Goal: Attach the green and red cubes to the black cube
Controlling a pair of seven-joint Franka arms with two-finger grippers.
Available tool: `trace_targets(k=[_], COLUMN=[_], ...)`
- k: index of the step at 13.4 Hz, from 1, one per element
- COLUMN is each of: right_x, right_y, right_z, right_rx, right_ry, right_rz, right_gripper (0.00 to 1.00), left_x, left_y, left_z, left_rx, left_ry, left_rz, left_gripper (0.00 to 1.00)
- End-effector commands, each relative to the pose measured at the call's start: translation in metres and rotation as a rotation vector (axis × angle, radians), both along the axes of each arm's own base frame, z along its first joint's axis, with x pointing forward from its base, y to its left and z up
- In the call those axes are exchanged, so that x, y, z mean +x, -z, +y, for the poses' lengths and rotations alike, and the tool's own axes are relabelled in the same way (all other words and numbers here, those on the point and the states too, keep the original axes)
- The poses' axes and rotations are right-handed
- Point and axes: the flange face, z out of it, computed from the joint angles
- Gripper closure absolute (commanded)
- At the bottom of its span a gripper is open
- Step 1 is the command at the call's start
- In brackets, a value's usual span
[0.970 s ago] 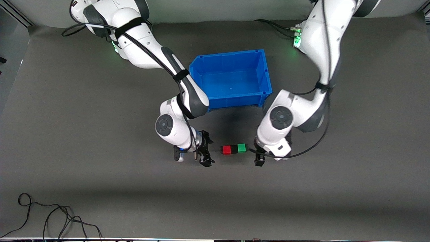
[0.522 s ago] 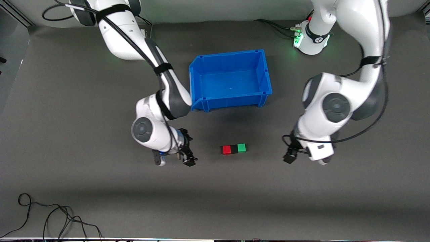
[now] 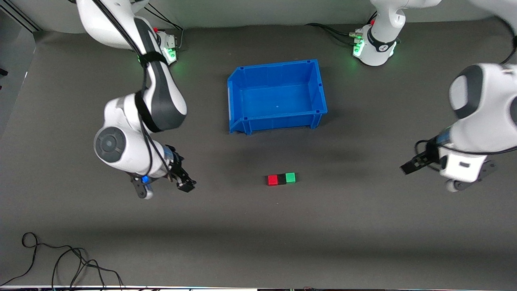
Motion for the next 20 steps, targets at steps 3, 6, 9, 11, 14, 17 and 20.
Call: trace_targets(k=[3, 6, 9, 11, 14, 17, 20], right_x=[-0.049, -0.064, -0.078, -0.086, -0.089, -0.085, -0.087], right_y=[-0.061, -0.101, -0.136, -0.156, -0.179, -0.202, -0.209], right_z=[-0.057, -0.113, -0.16, -0.184, -0.226, -0.247, -0.251], right_rx=[-0.037, -0.044, -0.077, -0.095, -0.093, -0.105, -0.09], right_ry=[-0.201, -0.336, -0.491, -0.571, -0.744, -0.896, -0.941], right_rz=[-0.031, -0.068, -0.067, -0.083, -0.122, -0.165, -0.137], right_gripper=[0.0, 0.0, 0.0, 0.0, 0.0, 0.0, 0.0], left_x=[-0.034, -0.042, -0.051, -0.056, -0.057, -0.048, -0.049], left_y=[-0.044, -0.08, -0.099, -0.101, -0.104, -0.117, -0.12], left_z=[0.029, 0.041, 0.051, 0.056, 0.061, 0.06, 0.059], left_rx=[-0.008, 0.041, 0.04, 0.035, 0.037, 0.032, 0.028], left_ry=[0.333, 0.477, 0.508, 0.507, 0.503, 0.504, 0.503], left_rz=[0.016, -0.018, -0.015, 0.0, -0.007, -0.039, -0.023], left_gripper=[0.0, 0.0, 0.0, 0.0, 0.0, 0.0, 0.0])
